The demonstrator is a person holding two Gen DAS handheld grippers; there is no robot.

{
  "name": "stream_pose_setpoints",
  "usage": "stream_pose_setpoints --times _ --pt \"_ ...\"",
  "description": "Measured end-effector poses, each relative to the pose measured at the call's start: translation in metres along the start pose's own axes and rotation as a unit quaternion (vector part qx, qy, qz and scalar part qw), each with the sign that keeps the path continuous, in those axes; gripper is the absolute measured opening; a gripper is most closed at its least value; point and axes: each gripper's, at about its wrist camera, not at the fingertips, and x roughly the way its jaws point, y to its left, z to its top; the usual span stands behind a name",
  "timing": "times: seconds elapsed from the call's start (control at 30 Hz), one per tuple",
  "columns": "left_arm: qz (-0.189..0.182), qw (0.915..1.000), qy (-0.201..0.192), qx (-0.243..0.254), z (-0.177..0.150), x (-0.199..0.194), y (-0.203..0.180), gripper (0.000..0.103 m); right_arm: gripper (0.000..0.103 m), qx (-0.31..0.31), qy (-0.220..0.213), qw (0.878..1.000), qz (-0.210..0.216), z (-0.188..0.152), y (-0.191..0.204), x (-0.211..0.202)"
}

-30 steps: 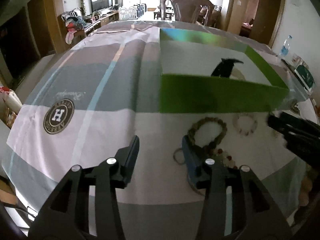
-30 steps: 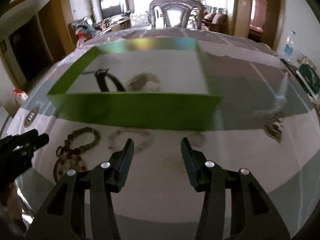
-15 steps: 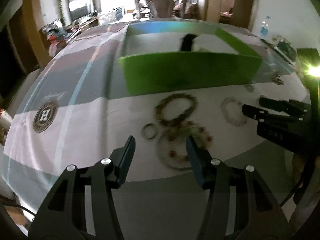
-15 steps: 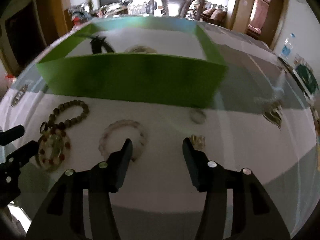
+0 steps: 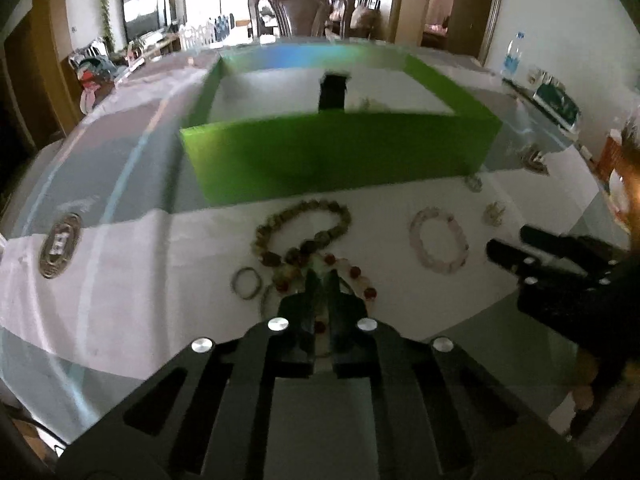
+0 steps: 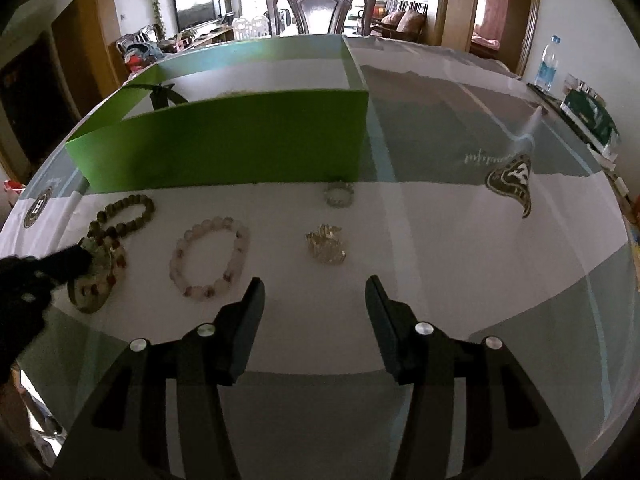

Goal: Organize jewelry

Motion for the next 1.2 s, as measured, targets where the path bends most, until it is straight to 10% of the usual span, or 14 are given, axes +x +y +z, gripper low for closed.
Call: stream_pose_setpoints --times 0.37,0.7,0.9,1.07,1.2 --pt "0.029 0.9986 -0.02 -0.039 0.001 -0.03 0.039 0.001 0.051 -0.031 -0.017 0.999 0.019 0.009 0.026 -0.005" --pt "0.025 0.999 -0.003 -0.038 -0.013 -0.019 0.038 0.002 0.017 -0.062 -0.002 0.998 0.02 0.006 0.044 0.002" --pt "0.006 1.0 -0.003 0.005 -0.014 -0.01 0.003 0.025 0.018 -0.044 -0.003 0.999 0.023 0.002 0.035 -0.003" --pt "-0.001 0.9997 0.013 0.021 -0.009 0.011 -0.014 0.025 0.023 -0.041 -0.005 0.999 0.017 -0.003 0.032 -0.005" --pt "-0.002 0.9998 0.017 0.013 -0.006 0.017 -0.013 0.004 0.024 -0.035 -0.009 0.999 0.026 -0.009 0.028 -0.006"
